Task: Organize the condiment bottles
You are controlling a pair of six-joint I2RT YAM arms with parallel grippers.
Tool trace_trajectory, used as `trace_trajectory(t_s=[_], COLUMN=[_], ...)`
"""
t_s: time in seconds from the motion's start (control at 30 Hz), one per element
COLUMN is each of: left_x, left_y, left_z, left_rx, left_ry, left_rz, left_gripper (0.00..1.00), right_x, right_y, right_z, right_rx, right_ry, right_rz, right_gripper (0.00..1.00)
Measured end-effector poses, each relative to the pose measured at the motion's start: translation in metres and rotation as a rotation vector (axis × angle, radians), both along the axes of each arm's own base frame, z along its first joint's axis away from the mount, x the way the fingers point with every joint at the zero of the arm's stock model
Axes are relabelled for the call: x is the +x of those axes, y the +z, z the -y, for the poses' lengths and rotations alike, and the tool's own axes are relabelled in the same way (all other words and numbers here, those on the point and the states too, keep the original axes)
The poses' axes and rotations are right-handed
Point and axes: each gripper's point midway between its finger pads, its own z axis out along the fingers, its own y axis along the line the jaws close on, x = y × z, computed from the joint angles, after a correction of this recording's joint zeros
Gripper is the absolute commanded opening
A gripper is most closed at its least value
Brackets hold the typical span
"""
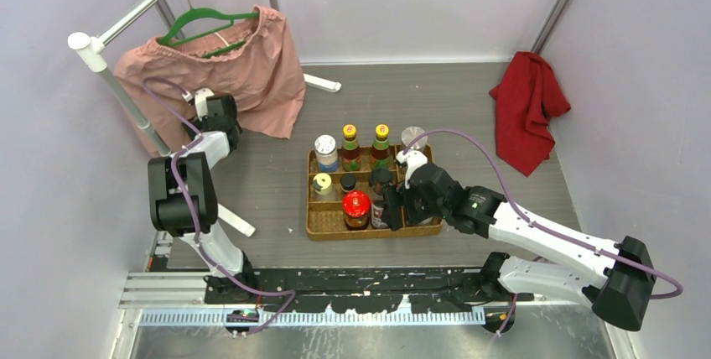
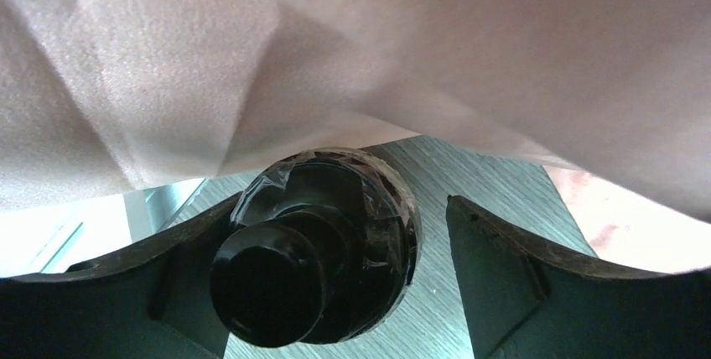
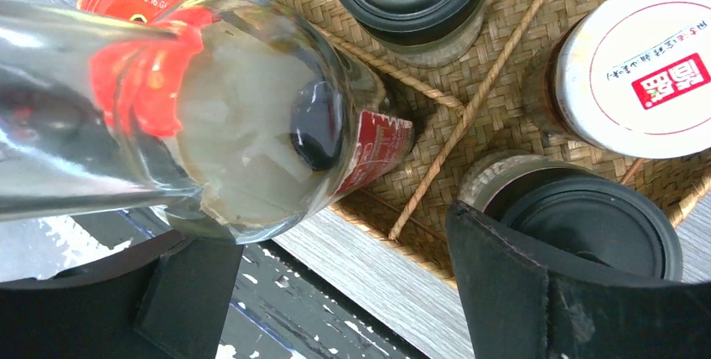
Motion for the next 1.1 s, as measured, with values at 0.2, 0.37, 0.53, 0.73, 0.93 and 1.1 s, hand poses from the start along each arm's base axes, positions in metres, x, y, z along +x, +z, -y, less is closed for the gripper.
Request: trace_trajectory(t_s=[0.2,0.37,0.53,0.73,0.93,1.1], left_x=[0.004,0.004,0.001,0.005,0.014,0.015], left_y=[0.007,0.014,0.013,0.012,0.013,0.012], left_z=[0.006,0.013,0.022,0.043,0.077,0.114], left_rx=[-0.027,-0.053,-0.072,-0.073,-0.074,-0.079], left_ry=[-0.030,-0.049,-0.063,-0.115,-0.197,-0.284], left_rz=[0.030,0.059,0.052,0.033,0.012,-0.015], left_gripper=[0.76,0.68,0.59,0.58,0.57,0.58], right_x=[-0.001,-0.002,-0.003,-0.005,-0.009,-0.010], right_y=[-0.001,-0.001,0.006,0.017,0.018,0.023], right_z=[0.001,0.003,0.004,0.006,0.012,0.015], right_rx=[-0.005,-0.008,0.014,0.049,0.040,0.031], right_ry=[0.000,0.000,-0.002,-0.006,-0.008,-0.013], right_rz=[-0.004,-0.006,0.008,0.027,0.021,0.022], right_gripper=[0.92,0.92,0.92,0.92,0.92,0.92])
